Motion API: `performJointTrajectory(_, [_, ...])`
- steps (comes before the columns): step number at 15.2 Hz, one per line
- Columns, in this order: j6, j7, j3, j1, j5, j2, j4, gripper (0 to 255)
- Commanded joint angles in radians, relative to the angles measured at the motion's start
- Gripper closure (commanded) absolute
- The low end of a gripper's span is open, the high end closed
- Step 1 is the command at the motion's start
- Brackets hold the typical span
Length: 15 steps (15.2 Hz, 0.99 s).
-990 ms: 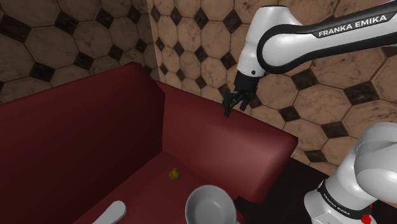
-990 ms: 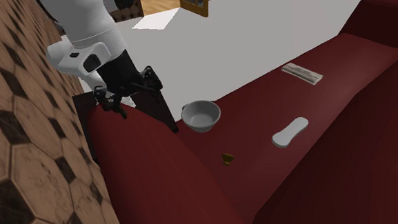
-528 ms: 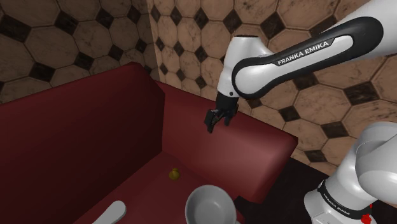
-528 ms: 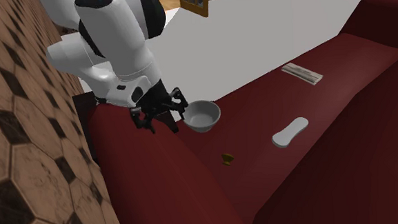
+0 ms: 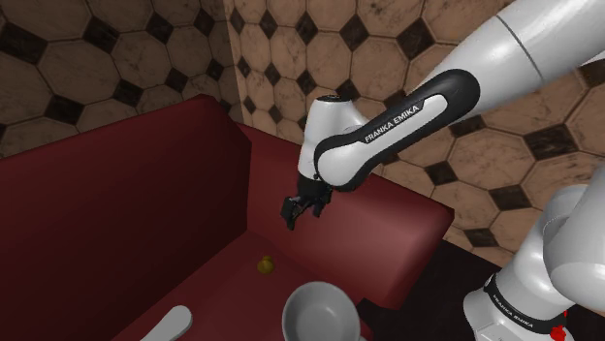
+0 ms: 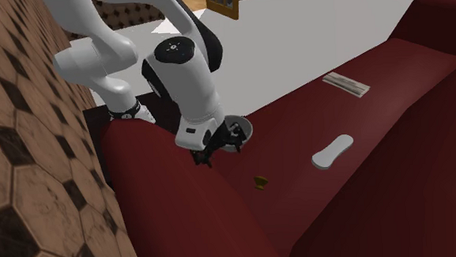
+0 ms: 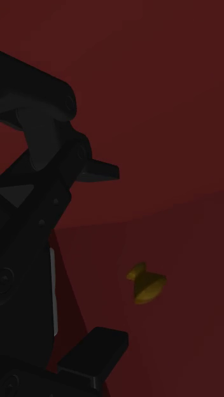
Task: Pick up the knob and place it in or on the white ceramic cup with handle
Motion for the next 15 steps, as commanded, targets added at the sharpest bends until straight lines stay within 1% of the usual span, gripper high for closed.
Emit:
performJointTrajectory(1, [0.041, 0.021, 0.013, 0.013, -0.009, 0.069, 0.028, 0])
performJointTrajectory(5, [0.11, 0.07, 0.024, 0.048, -0.046, 0.222, 0.112, 0])
performJointTrajectory(10, [0.167, 0.128, 0.016, 0.109, -0.096, 0.411, 0.243, 0])
performJointTrajectory(15, [0.21, 0.14, 0.006, 0.133, -0.11, 0.484, 0.274, 0])
